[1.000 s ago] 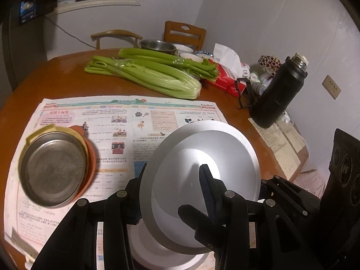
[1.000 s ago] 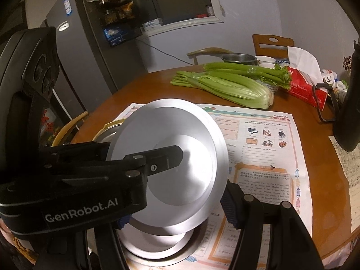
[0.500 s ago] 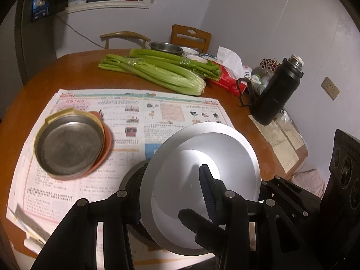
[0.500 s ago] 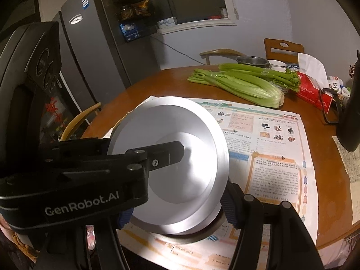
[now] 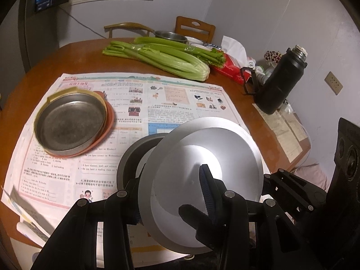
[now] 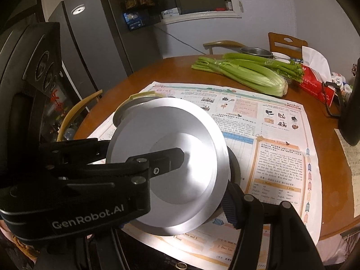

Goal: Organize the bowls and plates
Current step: 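Lower the second white bowl into the steel bowl and release it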

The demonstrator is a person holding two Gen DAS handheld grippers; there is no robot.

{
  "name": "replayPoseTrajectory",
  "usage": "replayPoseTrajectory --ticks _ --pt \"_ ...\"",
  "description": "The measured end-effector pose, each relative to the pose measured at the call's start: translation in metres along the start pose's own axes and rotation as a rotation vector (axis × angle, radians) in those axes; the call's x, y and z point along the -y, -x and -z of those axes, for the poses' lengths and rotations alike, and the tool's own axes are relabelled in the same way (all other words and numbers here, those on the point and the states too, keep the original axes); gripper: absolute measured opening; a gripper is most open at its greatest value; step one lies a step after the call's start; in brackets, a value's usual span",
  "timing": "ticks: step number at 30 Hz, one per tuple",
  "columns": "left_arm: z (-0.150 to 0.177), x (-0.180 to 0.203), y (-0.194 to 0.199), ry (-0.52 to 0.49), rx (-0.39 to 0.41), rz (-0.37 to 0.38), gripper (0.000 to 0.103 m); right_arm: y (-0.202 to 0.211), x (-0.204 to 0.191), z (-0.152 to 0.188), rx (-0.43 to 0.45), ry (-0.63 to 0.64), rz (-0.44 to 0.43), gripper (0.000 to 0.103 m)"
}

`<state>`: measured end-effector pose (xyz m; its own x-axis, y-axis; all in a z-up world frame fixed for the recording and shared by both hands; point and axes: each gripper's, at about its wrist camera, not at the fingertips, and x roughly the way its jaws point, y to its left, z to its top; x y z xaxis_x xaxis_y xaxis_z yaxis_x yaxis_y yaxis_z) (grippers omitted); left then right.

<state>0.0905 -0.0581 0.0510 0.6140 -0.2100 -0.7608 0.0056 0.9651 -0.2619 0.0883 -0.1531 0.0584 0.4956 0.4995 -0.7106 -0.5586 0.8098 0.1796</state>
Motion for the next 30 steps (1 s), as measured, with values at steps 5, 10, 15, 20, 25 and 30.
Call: replayPoseTrajectory --ticks 5,10,15,20,25,30 --pt "0.004 -0.002 -0.005 0.001 -0.013 -0.008 0.044 -0.005 -0.001 0.003 -0.017 0.001 0.002 0.065" --pt "0.005 -0.004 -0.012 0.006 -0.024 -0.014 0.044 -0.011 0.002 0.006 -0.035 -0.005 0.001 0.065" --pt "0.006 -0.006 -0.020 0.007 -0.031 -0.026 0.044 -0.019 0.005 0.008 -0.050 -0.011 -0.003 0.065" --pt "0.005 -0.012 -0.027 0.015 -0.028 -0.053 0.044 -0.026 0.010 0.008 -0.058 -0.018 0.017 0.065" --pt "0.005 -0.020 -0.029 0.031 -0.030 -0.063 0.044 -0.031 0.014 0.009 -0.063 -0.024 0.040 0.065" --pt "0.005 -0.027 -0.026 0.045 -0.018 -0.073 0.044 -0.027 0.009 0.010 -0.033 0.014 0.127 0.065"
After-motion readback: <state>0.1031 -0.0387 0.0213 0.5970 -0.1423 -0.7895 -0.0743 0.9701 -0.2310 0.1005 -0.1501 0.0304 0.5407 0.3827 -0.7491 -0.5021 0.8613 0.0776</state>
